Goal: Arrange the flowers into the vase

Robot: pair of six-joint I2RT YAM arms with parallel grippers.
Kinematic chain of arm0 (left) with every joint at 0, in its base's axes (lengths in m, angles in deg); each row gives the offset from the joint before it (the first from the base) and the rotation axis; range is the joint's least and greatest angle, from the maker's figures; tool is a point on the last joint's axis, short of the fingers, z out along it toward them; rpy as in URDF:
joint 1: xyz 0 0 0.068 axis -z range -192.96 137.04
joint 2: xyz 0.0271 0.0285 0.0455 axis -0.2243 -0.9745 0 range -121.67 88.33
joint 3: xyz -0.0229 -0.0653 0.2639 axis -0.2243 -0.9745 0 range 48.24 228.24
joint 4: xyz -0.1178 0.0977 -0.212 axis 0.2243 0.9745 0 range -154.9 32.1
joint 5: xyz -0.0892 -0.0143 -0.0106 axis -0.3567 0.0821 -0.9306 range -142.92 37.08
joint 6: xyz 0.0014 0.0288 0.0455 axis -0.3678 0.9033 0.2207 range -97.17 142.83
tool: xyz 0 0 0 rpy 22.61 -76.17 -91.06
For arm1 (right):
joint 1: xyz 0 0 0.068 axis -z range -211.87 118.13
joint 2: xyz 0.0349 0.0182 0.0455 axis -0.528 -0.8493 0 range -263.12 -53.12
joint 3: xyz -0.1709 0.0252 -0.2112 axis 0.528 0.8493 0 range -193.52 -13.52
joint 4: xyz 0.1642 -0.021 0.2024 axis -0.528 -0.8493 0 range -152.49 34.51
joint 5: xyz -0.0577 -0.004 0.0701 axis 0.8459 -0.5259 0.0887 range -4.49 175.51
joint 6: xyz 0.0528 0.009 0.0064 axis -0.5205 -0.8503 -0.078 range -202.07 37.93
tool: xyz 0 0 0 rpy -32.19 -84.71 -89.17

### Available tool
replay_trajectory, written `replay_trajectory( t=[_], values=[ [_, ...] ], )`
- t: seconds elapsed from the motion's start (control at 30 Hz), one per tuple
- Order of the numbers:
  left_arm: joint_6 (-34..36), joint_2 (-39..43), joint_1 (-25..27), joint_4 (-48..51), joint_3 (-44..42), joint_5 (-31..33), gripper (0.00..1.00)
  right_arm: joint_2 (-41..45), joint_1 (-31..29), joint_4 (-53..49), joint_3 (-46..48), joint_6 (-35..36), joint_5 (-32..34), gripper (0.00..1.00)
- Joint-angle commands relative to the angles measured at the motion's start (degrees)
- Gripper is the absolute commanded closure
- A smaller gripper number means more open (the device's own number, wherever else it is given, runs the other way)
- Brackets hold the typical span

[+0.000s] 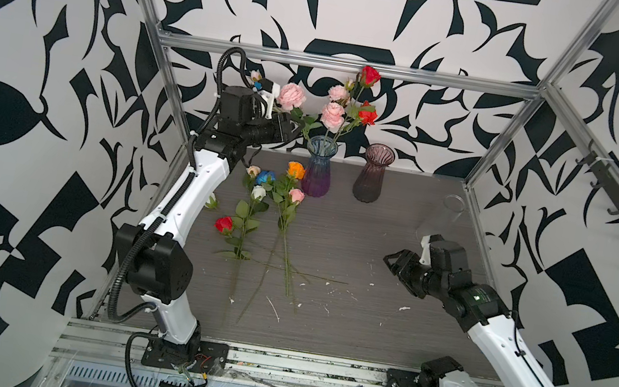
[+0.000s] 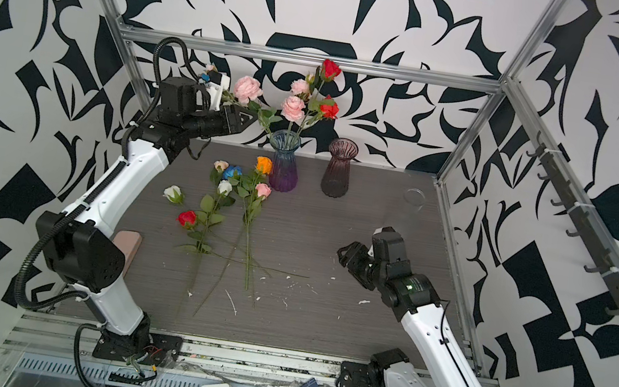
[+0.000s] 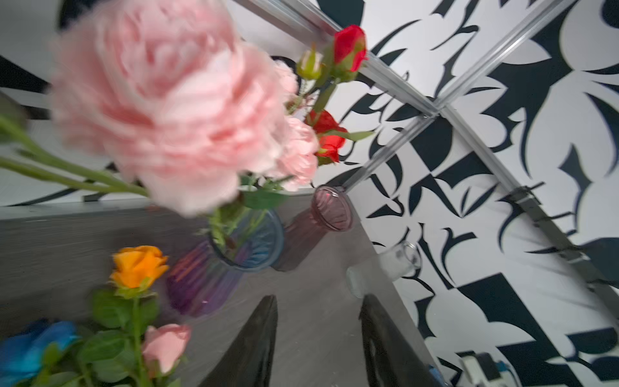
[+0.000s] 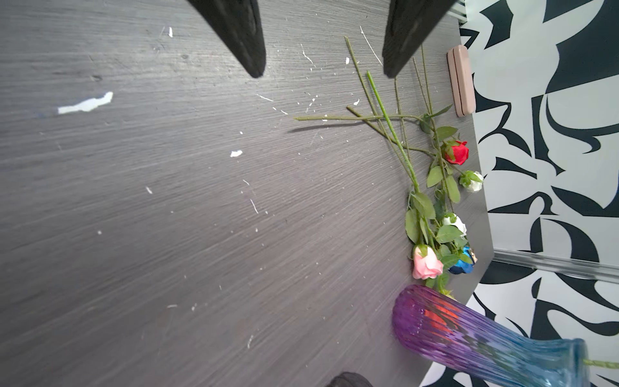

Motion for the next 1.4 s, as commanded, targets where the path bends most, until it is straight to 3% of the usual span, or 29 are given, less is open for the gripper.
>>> replay_trajectory(
  t=[0.0, 0.1, 0.23, 0.33, 0.4, 0.57, 0.67, 0.83, 0.97, 1.03, 1.23, 1.37],
  values=[
    [-5.6, 6.5, 2.6, -2.3, -7.0, -4.8, 0.55, 1.8, 0.0, 1.3, -0.1, -0.4, 0.0, 0.40],
    [-7.8, 13.4, 6.2, -4.9, -14.4, -3.2, 0.54, 1.4, 0.0, 0.9, 0.5, 1.0, 0.0, 0.39],
    [-5.4, 17.1, 15.7, -3.3, -15.9, 0.5, 0.51, -0.8, 0.0, 2.0, 1.3, 2.6, -0.7, 0.39],
    [-1.7, 12.3, 21.7, 1.3, -9.4, 3.2, 0.48, -4.2, 0.0, 3.5, 0.0, 3.7, -2.1, 0.39],
    [2.3, 5.2, 23.5, 6.6, -0.1, 3.3, 0.48, -6.2, 0.0, 4.3, -1.4, 4.2, -3.4, 0.38],
    [11.1, -14.9, 24.0, 15.8, 24.6, 4.4, 0.48, -7.0, 0.1, 3.2, -3.1, 5.1, -3.0, 0.38],
    [16.7, -25.5, 23.7, 14.2, 35.1, 5.6, 0.47, -6.7, 0.1, 3.2, -2.5, 5.2, -3.5, 0.38],
    [14.9, -35.8, 22.2, -0.9, 41.4, 13.1, 0.40, -5.7, 0.1, 4.9, 0.4, 3.7, -3.3, 0.38],
    [10.8, -44.3, 21.2, -5.3, 49.2, 18.1, 0.31, -6.0, 0.1, 4.2, 0.8, 3.5, -3.2, 0.38],
    [7.9, -47.1, 20.3, -7.3, 50.9, 19.8, 0.31, -6.0, 0.1, 4.0, 0.7, 3.5, -3.0, 0.38],
    [9.1, -48.3, 19.5, -17.7, 47.4, 26.7, 0.29, -7.3, 0.1, 5.5, 1.8, 2.6, -3.6, 0.38],
    [10.1, -50.4, 19.3, -21.1, 49.3, 32.6, 0.30, -8.5, 0.1, 6.8, 2.3, 1.3, -4.8, 0.38]
  ],
)
